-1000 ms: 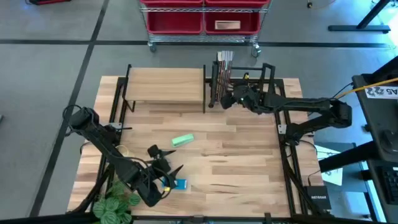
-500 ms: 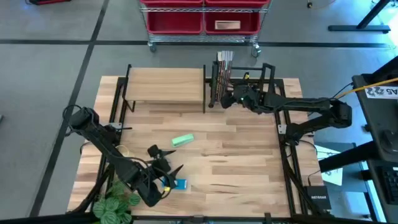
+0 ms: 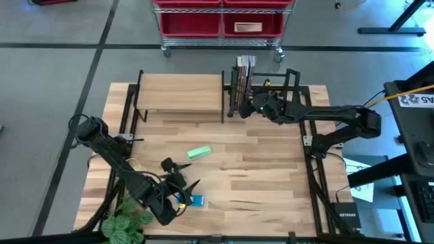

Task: Stock shelves
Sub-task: Remove the red purple book from the bookshelf

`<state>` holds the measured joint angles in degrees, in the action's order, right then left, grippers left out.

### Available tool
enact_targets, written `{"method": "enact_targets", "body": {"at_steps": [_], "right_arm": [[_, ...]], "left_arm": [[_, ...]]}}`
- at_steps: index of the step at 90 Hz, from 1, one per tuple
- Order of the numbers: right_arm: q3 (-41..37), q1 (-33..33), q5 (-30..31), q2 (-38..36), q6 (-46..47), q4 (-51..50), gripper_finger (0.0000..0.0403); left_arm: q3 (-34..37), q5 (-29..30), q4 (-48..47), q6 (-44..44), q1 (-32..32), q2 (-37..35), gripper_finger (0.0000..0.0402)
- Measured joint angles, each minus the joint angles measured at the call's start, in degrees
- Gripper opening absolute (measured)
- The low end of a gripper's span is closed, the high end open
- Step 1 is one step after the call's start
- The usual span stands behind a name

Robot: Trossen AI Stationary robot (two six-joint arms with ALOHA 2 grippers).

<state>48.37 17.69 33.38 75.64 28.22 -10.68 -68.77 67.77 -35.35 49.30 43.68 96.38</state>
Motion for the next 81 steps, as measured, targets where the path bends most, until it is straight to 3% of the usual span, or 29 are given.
{"method": "enact_targets", "body": {"at_steps": [55, 81], "right_arm": [[2.7, 0.0, -4.0, -1.9, -0.2, -6.5, 0.0198], [2.7, 0.0, -0.4, -1.9, 1.7, -8.1, 0.0198]], "left_arm": [[0.0, 0.0, 0.0, -0.2, 0.2, 0.0, 0.0308], [0.0, 0.0, 0.0, -0.2, 0.2, 0.0, 0.0308]]}}
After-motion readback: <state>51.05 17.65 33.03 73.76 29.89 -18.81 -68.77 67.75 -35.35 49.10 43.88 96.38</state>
